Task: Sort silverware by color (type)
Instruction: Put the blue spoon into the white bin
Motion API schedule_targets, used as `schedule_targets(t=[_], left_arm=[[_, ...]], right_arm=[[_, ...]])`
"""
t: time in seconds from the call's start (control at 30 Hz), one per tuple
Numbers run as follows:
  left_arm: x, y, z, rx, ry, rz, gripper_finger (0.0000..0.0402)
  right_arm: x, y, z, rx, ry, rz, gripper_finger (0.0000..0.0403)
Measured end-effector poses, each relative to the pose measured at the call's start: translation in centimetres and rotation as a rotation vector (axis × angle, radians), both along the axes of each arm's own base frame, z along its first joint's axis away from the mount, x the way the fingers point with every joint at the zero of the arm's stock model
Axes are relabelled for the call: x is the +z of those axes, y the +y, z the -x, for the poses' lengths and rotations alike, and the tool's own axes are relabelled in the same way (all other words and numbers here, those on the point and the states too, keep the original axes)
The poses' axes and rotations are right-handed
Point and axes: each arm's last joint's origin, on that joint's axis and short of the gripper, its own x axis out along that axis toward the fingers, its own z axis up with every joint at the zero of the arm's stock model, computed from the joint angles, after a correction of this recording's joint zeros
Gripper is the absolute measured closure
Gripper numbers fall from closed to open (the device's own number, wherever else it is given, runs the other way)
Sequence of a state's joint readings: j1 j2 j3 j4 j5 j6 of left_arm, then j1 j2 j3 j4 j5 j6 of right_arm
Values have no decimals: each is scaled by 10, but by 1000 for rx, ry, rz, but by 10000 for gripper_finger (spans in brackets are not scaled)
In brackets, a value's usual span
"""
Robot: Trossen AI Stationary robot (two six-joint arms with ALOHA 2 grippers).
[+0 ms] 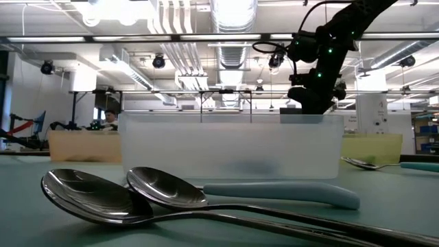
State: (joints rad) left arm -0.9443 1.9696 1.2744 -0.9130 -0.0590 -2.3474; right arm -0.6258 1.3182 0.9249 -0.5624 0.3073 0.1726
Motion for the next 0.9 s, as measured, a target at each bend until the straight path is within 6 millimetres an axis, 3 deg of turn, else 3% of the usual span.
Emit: schedule_targets(t=[0.23,0.9], left_arm=[[2,8,4,-1,54,-89,273],[17,1,-2,-63,5,-111,274]], right_arm=[[0,0,0,0,0,0,248],[0,0,0,0,-1,1,248]])
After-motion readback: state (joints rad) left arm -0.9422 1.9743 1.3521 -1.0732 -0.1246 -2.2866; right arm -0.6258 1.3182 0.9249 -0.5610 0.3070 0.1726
